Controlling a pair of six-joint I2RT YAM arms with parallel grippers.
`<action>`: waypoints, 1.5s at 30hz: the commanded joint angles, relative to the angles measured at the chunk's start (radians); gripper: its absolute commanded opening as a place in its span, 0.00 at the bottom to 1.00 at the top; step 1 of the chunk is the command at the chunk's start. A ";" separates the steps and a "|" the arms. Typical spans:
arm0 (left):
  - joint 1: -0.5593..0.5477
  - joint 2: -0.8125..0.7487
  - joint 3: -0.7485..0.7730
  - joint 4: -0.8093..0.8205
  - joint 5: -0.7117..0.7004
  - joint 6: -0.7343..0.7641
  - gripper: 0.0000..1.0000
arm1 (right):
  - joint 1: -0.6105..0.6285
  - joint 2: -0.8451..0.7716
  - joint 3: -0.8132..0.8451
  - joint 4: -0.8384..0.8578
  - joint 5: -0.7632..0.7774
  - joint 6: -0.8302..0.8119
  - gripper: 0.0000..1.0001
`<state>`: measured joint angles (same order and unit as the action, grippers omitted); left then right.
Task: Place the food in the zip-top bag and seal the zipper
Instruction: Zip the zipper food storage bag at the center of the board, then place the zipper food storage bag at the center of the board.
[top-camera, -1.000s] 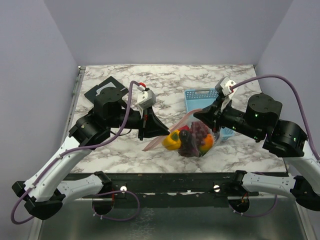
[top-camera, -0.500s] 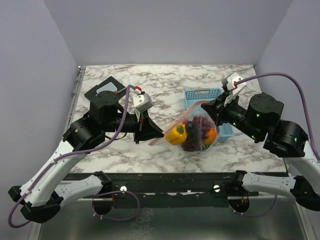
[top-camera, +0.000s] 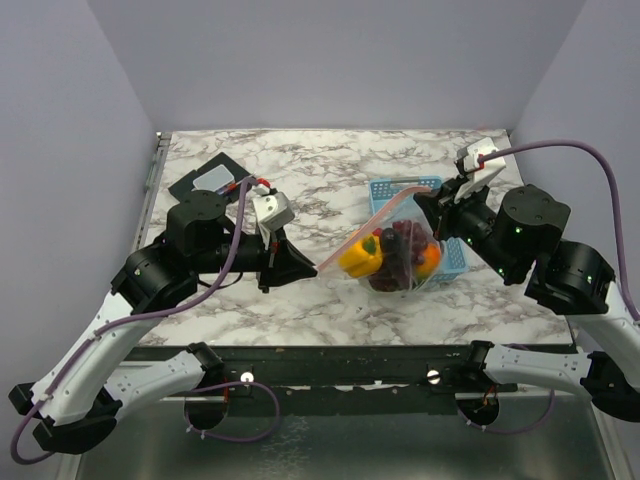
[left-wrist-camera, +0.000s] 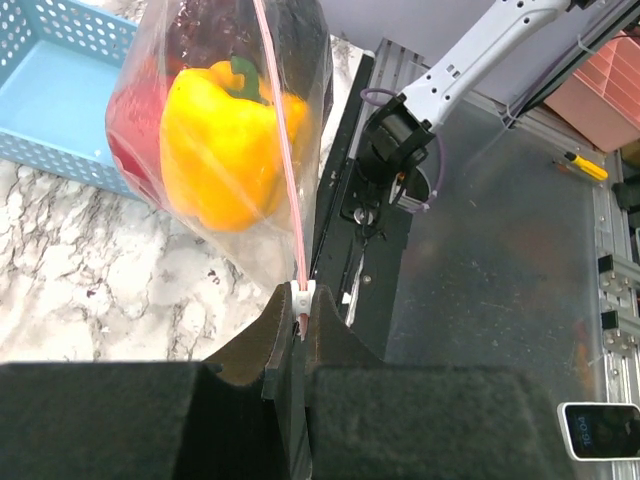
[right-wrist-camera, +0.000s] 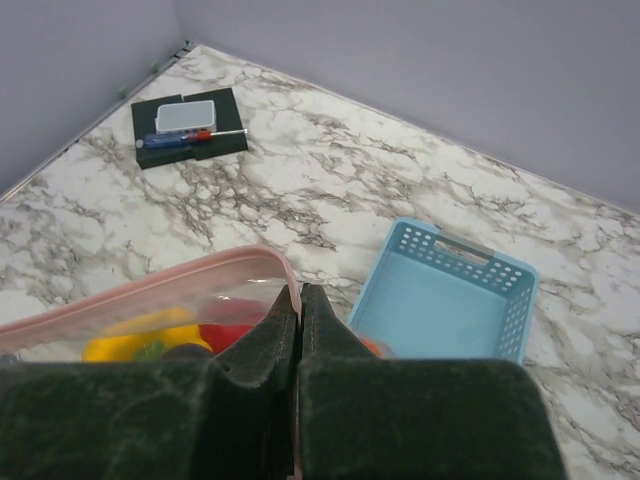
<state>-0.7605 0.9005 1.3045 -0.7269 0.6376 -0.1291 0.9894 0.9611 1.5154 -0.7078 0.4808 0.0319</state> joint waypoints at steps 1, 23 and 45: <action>-0.002 -0.034 -0.006 -0.085 -0.019 0.006 0.00 | -0.006 -0.026 0.002 0.119 0.143 -0.022 0.01; -0.003 -0.020 0.069 -0.087 -0.494 -0.023 0.96 | -0.006 0.069 0.092 0.118 -0.090 -0.008 0.01; -0.002 -0.257 -0.207 0.033 -0.744 -0.179 0.99 | -0.006 0.370 0.280 0.348 -0.078 -0.190 0.01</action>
<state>-0.7609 0.6991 1.1450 -0.7597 -0.0555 -0.2562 0.9863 1.2953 1.7485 -0.5610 0.4152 -0.0727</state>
